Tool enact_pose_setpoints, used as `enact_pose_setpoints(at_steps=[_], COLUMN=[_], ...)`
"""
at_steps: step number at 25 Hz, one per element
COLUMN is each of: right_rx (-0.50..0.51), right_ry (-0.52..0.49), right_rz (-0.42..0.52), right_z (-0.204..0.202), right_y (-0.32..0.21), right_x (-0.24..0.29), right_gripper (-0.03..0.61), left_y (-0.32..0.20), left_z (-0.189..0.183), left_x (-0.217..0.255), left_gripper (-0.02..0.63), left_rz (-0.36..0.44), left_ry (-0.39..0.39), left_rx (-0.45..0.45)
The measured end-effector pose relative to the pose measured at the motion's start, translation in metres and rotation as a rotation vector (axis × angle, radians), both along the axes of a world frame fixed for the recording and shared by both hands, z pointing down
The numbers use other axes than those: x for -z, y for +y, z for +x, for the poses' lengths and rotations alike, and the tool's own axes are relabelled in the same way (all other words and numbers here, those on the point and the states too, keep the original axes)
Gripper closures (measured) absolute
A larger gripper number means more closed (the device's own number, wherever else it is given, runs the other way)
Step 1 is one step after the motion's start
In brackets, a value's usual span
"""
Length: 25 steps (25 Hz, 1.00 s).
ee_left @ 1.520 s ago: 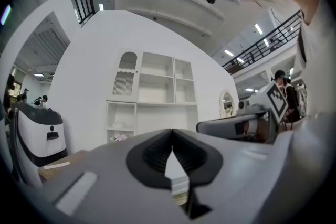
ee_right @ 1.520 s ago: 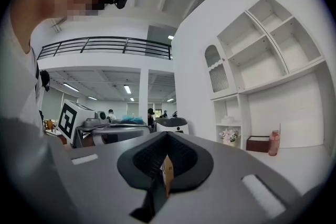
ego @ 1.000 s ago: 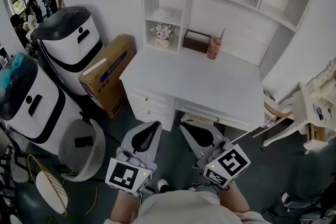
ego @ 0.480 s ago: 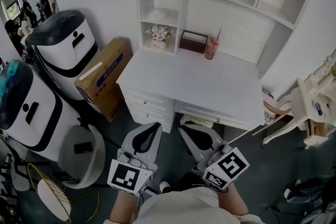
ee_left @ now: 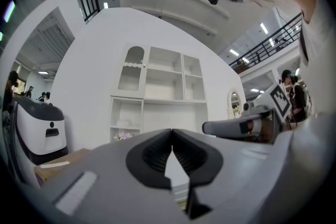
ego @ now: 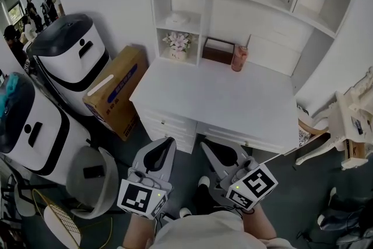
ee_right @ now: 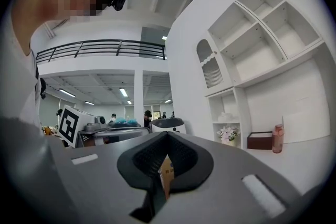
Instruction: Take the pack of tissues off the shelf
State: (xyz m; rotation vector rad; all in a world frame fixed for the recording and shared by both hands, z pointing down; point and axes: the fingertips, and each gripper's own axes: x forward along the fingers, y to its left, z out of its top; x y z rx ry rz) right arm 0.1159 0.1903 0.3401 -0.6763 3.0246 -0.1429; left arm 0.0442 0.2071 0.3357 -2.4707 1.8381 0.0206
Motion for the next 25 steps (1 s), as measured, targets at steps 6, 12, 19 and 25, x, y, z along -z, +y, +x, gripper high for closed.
enact_pose_setpoints(at_steps=[6,12,19,25], right_rx=[0.050,0.079,0.102,0.117], right_ry=[-0.013,-0.013,-0.007,-0.010], right_rz=[0.012,0.014,0.017,0.029], right_z=[-0.024,-0.033,-0.030,-0.021], right_y=[-0.052,-0.102,-0.152,-0.187], right_x=[0.010,0.015,0.017,0.019], right_gripper=[0.578,0.578,0.578,0.578], left_y=[-0.050,-0.101,-0.150,-0.184], left_z=[-0.023,-0.029,-0.021,-0.010], left_x=[0.011,0.017,0.022,0.026], left_gripper=[0.612,0.612,0.612,0.612], left_rz=[0.015,0.023,0.027,0.036], left_ry=[0.014,0.019,0.014,-0.006], left_rx=[0.035,0.045,0.051,0.066])
